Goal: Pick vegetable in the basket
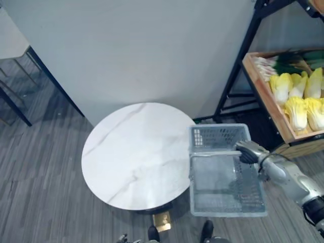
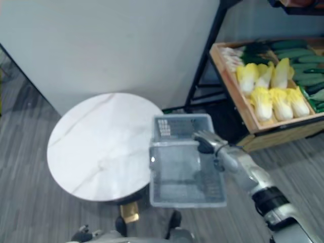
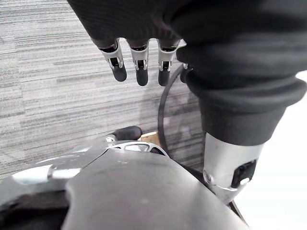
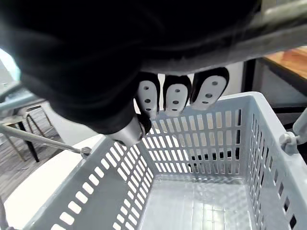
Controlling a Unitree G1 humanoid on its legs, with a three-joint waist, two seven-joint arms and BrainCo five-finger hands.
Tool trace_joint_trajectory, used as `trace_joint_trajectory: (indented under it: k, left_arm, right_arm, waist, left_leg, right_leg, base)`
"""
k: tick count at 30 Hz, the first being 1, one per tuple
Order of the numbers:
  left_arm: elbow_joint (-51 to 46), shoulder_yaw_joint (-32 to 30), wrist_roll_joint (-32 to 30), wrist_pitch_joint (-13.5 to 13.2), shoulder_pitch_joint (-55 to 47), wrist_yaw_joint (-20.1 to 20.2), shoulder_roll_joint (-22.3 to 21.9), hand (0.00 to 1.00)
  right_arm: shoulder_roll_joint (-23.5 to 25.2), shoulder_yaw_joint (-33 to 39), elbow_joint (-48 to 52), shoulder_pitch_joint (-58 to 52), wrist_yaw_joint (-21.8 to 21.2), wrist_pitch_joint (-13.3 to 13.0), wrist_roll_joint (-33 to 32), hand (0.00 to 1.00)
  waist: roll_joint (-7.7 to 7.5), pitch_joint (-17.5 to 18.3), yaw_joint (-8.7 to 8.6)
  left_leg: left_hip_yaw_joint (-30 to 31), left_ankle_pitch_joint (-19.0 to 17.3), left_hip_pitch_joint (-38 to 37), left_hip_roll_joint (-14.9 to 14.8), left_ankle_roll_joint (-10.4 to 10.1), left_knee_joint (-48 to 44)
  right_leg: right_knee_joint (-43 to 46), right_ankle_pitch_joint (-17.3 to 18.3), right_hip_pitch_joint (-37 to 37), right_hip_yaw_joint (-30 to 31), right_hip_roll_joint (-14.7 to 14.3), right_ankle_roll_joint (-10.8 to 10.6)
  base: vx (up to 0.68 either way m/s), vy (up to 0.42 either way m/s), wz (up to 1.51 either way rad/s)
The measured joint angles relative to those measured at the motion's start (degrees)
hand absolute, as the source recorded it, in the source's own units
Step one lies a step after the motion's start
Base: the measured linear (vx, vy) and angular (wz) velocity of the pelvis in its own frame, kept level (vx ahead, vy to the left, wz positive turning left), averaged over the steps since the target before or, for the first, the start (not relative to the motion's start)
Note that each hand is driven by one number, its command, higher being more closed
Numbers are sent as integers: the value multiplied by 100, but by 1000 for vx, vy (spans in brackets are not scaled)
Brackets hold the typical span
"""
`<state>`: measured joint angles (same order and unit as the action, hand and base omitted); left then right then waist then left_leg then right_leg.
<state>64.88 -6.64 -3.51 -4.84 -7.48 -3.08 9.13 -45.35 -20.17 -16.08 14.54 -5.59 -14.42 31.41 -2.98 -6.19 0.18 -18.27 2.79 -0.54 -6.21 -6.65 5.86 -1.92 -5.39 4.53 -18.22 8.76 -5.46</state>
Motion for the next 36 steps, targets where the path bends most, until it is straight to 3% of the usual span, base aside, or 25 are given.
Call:
trace_joint_trajectory:
  k: [9,13,15,17,19,20,21,22,23,24,25,26,27,28,29,32,35,36]
  left_arm:
    - [55,-50,-10,-3,-188,105,-25,0]
    - [45,-18,-11,0,-232,101,-57,0]
    - [41,35,-9,-4,-229,99,-59,0]
    - [44,131,-7,-3,-183,99,-43,0]
    - [4,197,-3,-12,-166,111,54,0]
    - [-26,204,-1,-8,-178,111,167,0]
    - [-5,214,-12,-11,-190,112,120,0]
    - [2,199,-12,-9,-164,103,108,0]
    - [-25,177,-12,-15,-173,98,141,0]
    - [-58,163,-1,-4,-160,97,245,0]
    - [-59,162,-9,3,-119,106,255,0]
    - [92,106,-12,-9,-112,135,202,0]
    - [121,73,-11,-2,-58,143,113,0]
    - [110,106,-11,-21,-25,142,116,0]
    - [149,153,-12,7,71,144,185,0]
    - [175,176,-12,0,114,148,225,0]
    - [192,173,-15,1,151,128,225,0]
    - [249,173,-33,3,187,117,134,0]
  right_arm:
    - [-39,252,-3,-634,16,-18,16,100]
    - [107,992,62,-1168,161,-79,22,100]
    - [144,1328,299,-1480,185,-43,51,100]
    - [307,1630,536,-1613,264,5,246,100]
    - [484,1739,693,-1693,288,55,258,100]
    - [661,1743,769,-1713,291,108,259,100]
    - [714,1737,809,-1707,293,170,258,100]
    - [830,1656,833,-1584,302,182,256,100]
    - [856,1569,849,-1534,310,170,252,100]
    - [854,1449,844,-1523,319,112,247,100]
    - [872,1417,801,-1375,319,128,248,100]
    - [896,1393,802,-1274,331,133,248,100]
    - [880,1391,815,-1238,345,130,249,100]
    - [854,1389,810,-1200,353,128,248,100]
    - [860,1378,801,-1181,355,130,248,100]
    - [905,1214,780,-1143,355,131,251,100]
    - [950,1130,701,-1135,355,133,252,100]
    - [951,1126,687,-1187,355,136,249,100]
  waist:
    - [107,207,-135]
    - [145,224,-193]
    - [77,189,-202]
    - [79,184,-224]
    - [-83,178,-328]
    - [-264,171,-409]
    - [9,207,-429]
    - [108,137,-396]
    - [52,92,-432]
    - [-135,80,-436]
    - [-215,121,-356]
    - [-7,176,-219]
    - [7,179,-223]
    - [20,198,-265]
    - [-48,201,-314]
    - [-129,225,-305]
    - [-60,183,-296]
    - [145,103,-315]
  left_leg:
    - [-109,-44,-273,-32,-30,2]
    - [-316,-170,-446,-6,14,-30]
    - [-449,-170,-467,63,21,-8]
    - [-765,-214,-364,132,102,-3]
    - [-1116,-267,-211,334,168,-202]
    - [-1311,-357,-54,485,272,-515]
    - [-1660,-401,-39,244,458,-430]
    - [-2124,-594,-75,-2,644,-510]
    - [-2284,-735,-52,-101,726,-727]
    - [-2577,-1050,-43,-189,842,-1176]
    - [-3004,-1306,-12,-326,823,-1413]
    - [-3425,-1250,-47,-550,792,-1298]
    - [-3614,-1197,-79,-567,819,-1256]
    - [-3829,-1135,-82,-542,802,-1214]
    - [-4026,-1133,-24,-525,802,-1257]
    - [-4566,-1143,158,-660,816,-1597]
    - [-4486,-1196,393,-1061,875,-2254]
    - [-4347,-1187,461,-1361,866,-2550]
  right_leg:
    - [0,10,-221,94,-32,6]
    - [712,372,32,342,73,-24]
    - [976,461,235,526,174,-56]
    - [991,272,536,899,196,-219]
    - [891,124,826,1232,240,-247]
    - [326,104,820,1357,298,-365]
    - [-149,374,545,847,207,-238]
    - [1170,630,927,14,287,547]
    - [1998,701,1021,-300,419,661]
    - [2852,647,912,-746,723,813]
    - [2028,338,786,-712,335,788]
    - [1738,272,621,-580,112,853]
    - [2191,562,623,-671,157,1000]
    - [2788,882,518,-733,349,771]
    - [2716,994,217,-694,481,489]
    - [1523,943,-328,-729,527,68]
    - [429,914,-572,-881,223,-16]
    - [137,744,-720,-903,-17,24]
  base:
    - [1,-5,-5]
    - [-18,13,-26]
    - [-17,40,-31]
    - [-25,49,-73]
    - [-38,102,-85]
    - [-26,115,-101]
    - [-80,164,-156]
    - [-43,122,-146]
    - [-39,136,-154]
    - [-17,80,-168]
    - [-137,16,-202]
    - [-154,4,-185]
    - [-115,34,-152]
    - [-6,53,-124]
    - [3,26,-110]
    - [-25,-123,-100]
    - [-73,-303,-67]
    - [-105,-211,-27]
